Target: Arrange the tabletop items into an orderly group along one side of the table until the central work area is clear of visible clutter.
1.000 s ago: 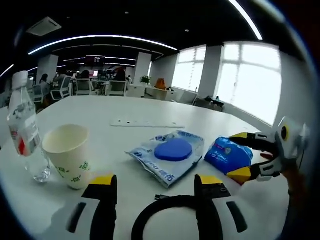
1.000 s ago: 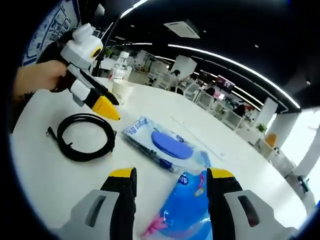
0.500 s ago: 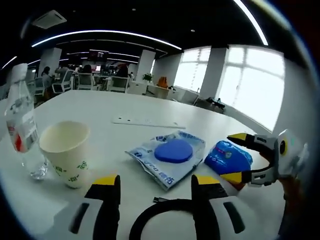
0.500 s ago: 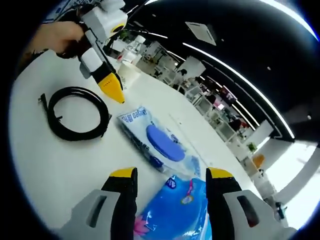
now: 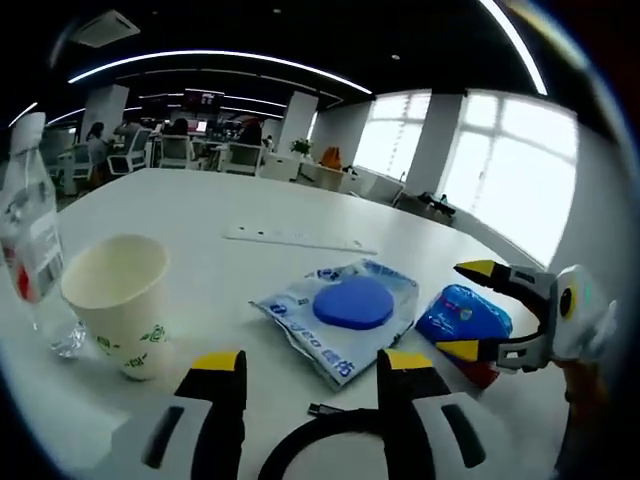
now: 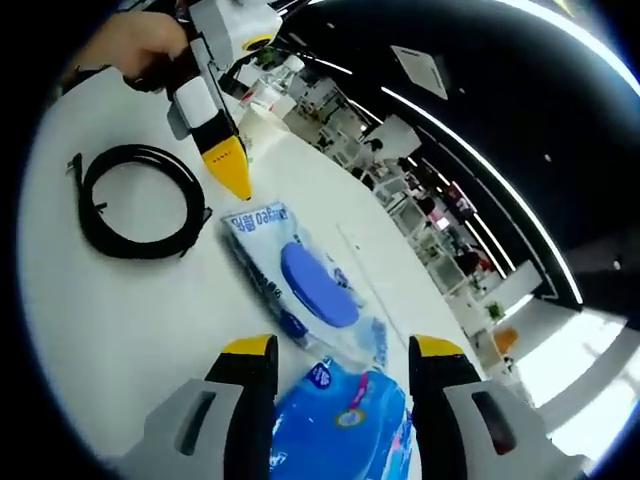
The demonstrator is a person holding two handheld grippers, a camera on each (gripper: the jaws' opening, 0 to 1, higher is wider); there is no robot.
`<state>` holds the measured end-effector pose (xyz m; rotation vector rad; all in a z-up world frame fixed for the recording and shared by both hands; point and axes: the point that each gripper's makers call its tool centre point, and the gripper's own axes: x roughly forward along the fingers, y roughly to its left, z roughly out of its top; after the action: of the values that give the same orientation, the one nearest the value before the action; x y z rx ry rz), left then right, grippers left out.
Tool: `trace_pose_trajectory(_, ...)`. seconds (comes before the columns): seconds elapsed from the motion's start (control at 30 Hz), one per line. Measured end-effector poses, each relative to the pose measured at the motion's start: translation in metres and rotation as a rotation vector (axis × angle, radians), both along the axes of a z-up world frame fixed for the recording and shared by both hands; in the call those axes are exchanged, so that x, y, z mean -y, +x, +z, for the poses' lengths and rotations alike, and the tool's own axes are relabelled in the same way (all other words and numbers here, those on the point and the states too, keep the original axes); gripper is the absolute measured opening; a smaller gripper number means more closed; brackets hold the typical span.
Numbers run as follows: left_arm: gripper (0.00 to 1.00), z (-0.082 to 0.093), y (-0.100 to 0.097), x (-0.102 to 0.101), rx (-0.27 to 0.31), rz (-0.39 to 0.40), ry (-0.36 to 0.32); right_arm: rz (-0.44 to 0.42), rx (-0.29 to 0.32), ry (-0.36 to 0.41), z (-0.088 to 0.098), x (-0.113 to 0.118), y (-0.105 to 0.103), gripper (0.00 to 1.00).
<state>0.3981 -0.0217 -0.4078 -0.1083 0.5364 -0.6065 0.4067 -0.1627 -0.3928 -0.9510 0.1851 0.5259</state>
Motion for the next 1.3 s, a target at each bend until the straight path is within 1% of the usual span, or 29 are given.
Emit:
trace_pose_trajectory(0.1, 0.49, -0.002, 0.001, 0.001, -0.011, 0.010, -0.016, 0.012, 0.019, -0.059, -0.001, 0.002, 0.004, 0.49)
trace_pose_trajectory(0.23, 0.48, -0.003, 0.002, 0.001, -0.018, 0.023, -0.012, 0.037, 0.042, -0.130, -0.003, 0.000, 0.007, 0.48)
trace_pose_trajectory(0.27, 0.48, -0.002, 0.007, 0.001, -0.014, 0.037, -0.024, 0.040, 0.046, -0.164, -0.005, 0.001, 0.008, 0.48)
trace_pose_trajectory(0.4, 0.47, -0.005, 0.012, -0.002, -0.001, 0.056, 0.007, 0.055, 0.064, -0.213, -0.007, -0.002, 0.012, 0.46)
trace_pose_trajectory(0.43, 0.46, -0.005, 0.016, -0.004, -0.003, 0.069, 0.004, 0.071, 0.086, -0.263, -0.007, -0.003, 0.015, 0.46)
trace_pose_trajectory(0.5, 0.46, -0.004, 0.019, -0.006, -0.003, 0.090, -0.004, 0.078, 0.104, -0.313, -0.008, -0.003, 0.017, 0.45)
trace_pose_trajectory(0.53, 0.46, -0.005, 0.021, -0.006, -0.001, 0.096, 0.002, 0.095, 0.116, -0.354, -0.010, -0.006, 0.018, 0.44)
trace_pose_trajectory(0.6, 0.45, -0.006, 0.024, -0.009, 0.002, 0.111, 0.021, 0.111, 0.126, -0.376, -0.011, -0.009, 0.019, 0.42)
trace_pose_trajectory(0.63, 0.45, -0.006, 0.027, -0.011, 0.007, 0.120, 0.030, 0.132, 0.138, -0.404, -0.012, -0.012, 0.020, 0.42)
trace_pose_trajectory(0.73, 0.44, -0.007, 0.034, -0.012, 0.004, 0.135, 0.027, 0.135, 0.146, -0.457, -0.015, -0.011, 0.023, 0.42)
trace_pose_trajectory(0.8, 0.44, -0.010, 0.036, -0.012, -0.004, 0.141, 0.031, 0.141, 0.158, -0.470, -0.015, -0.012, 0.025, 0.41)
trace_pose_trajectory(0.9, 0.44, -0.015, 0.039, -0.011, -0.016, 0.152, 0.042, 0.168, 0.153, -0.504, -0.019, -0.013, 0.025, 0.41)
trace_pose_trajectory(1.0, 0.44, -0.016, 0.041, -0.009, -0.005, 0.152, 0.041, 0.196, 0.167, -0.543, -0.020, -0.014, 0.025, 0.40)
trace_pose_trajectory(1.07, 0.44, -0.018, 0.044, -0.009, -0.004, 0.154, 0.061, 0.218, 0.164, -0.565, -0.023, -0.015, 0.026, 0.40)
trace_pose_trajectory(1.1, 0.44, -0.018, 0.047, -0.011, -0.005, 0.164, 0.059, 0.226, 0.163, -0.577, -0.024, -0.016, 0.026, 0.39)
trace_pose_trajectory(1.17, 0.44, -0.017, 0.049, -0.011, -0.003, 0.171, 0.050, 0.229, 0.181, -0.599, -0.022, -0.016, 0.028, 0.40)
trace_pose_trajectory(1.2, 0.44, -0.017, 0.050, -0.010, -0.003, 0.173, 0.047, 0.230, 0.180, -0.604, -0.021, -0.017, 0.032, 0.40)
trace_pose_trajectory(1.3, 0.44, -0.017, 0.049, -0.011, -0.006, 0.171, 0.051, 0.236, 0.182, -0.609, -0.021, -0.017, 0.035, 0.40)
